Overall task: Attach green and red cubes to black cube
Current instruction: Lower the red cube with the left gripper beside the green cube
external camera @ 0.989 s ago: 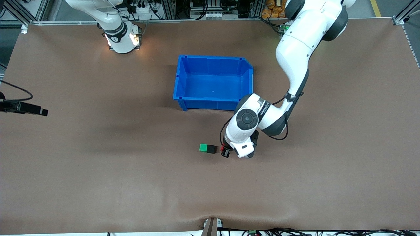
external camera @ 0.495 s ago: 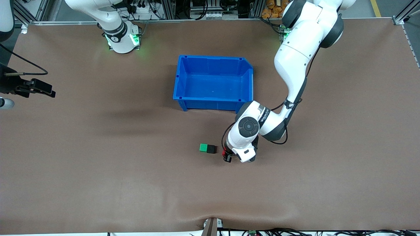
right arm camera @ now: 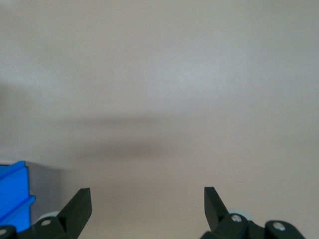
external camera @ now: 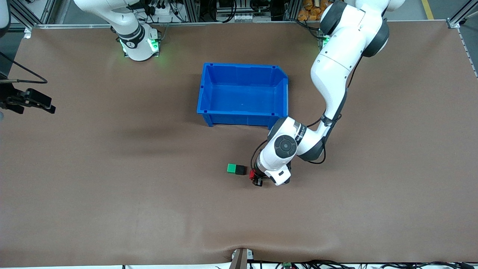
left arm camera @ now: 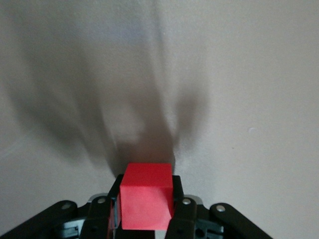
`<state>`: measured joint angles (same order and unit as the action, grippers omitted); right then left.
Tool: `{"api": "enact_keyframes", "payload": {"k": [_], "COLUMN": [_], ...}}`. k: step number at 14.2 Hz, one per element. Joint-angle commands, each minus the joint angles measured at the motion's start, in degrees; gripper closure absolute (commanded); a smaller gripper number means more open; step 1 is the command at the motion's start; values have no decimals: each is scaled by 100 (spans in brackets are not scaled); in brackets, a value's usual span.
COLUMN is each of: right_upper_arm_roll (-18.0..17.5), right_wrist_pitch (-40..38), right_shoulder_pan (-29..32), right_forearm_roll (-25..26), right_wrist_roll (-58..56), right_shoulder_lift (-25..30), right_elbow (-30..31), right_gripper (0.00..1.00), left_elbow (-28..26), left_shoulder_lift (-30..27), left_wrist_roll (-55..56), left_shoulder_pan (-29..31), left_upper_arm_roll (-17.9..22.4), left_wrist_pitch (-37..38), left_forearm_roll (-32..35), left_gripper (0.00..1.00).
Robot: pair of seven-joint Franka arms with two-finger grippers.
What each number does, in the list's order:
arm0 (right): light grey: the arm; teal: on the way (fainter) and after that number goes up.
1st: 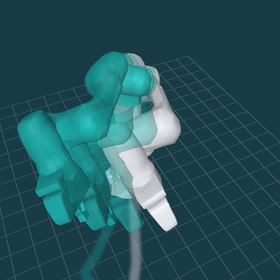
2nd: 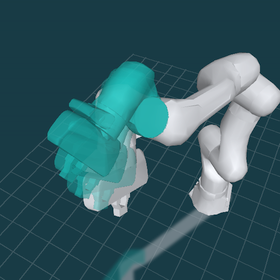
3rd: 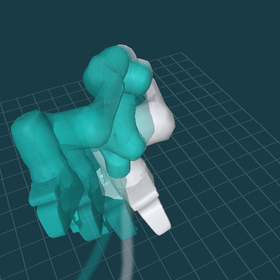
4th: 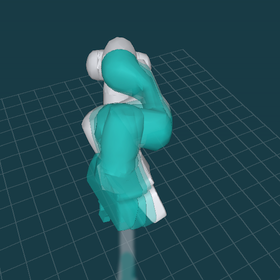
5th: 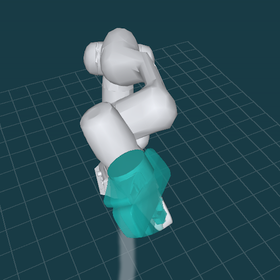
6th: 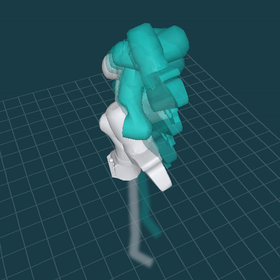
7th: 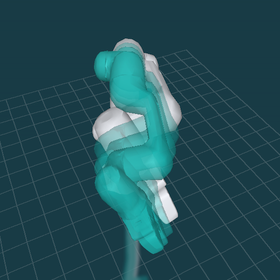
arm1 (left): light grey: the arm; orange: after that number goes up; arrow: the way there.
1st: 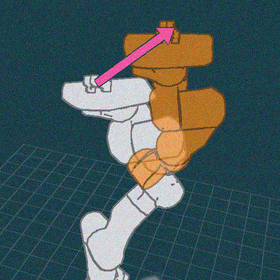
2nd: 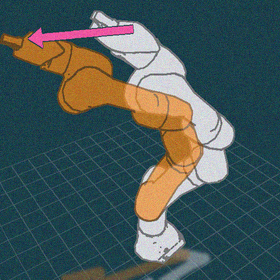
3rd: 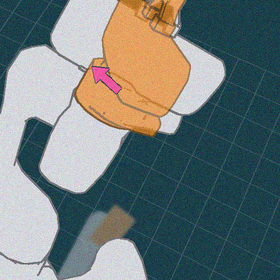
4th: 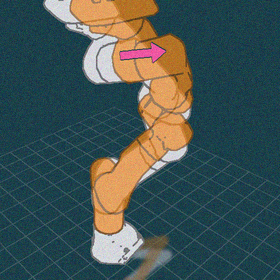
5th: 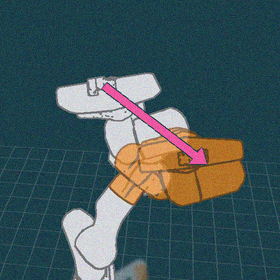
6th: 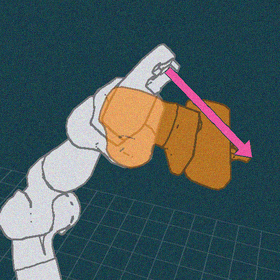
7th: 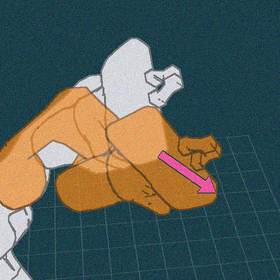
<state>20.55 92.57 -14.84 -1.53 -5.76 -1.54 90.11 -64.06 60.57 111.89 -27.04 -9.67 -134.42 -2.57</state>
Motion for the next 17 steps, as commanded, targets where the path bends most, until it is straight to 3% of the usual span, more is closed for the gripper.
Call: {"api": "enact_keyframes", "payload": {"k": [1, 3, 6, 11, 17], "right_upper_arm_roll": [1, -51, -866, -1517, -1712], "right_wrist_pitch": [-90, -133, -599, -800, -670], "right_shoulder_pan": [-10, 313, 1069, 1501, 1826], "right_forearm_roll": [144, 40, 30, 56, 48], "right_wrist_roll": [13, -31, -22, -13, -31], "right_shoulder_lift": [-135, -127, -101, -13, 171], "right_elbow": [-476, -504, -468, -425, -276], "right_gripper": [0, 0, 0, 0, 0], "left_elbow": [289, 289, 280, 263, 245], "left_shoulder_lift": [280, 289, 289, 280, 263], "left_wrist_roll": [105, 192, 324, 448, 702], "left_shoulder_pan": [-38, -65, -161, -276, -486], "left_upper_arm_roll": [26, 17, 26, 70, 175], "left_wrist_pitch": [-128, -155, -146, -76, 73], "left_forearm_roll": [-148, -148, -139, -139, -139], "left_gripper": [100, 100, 100, 100, 100]}}
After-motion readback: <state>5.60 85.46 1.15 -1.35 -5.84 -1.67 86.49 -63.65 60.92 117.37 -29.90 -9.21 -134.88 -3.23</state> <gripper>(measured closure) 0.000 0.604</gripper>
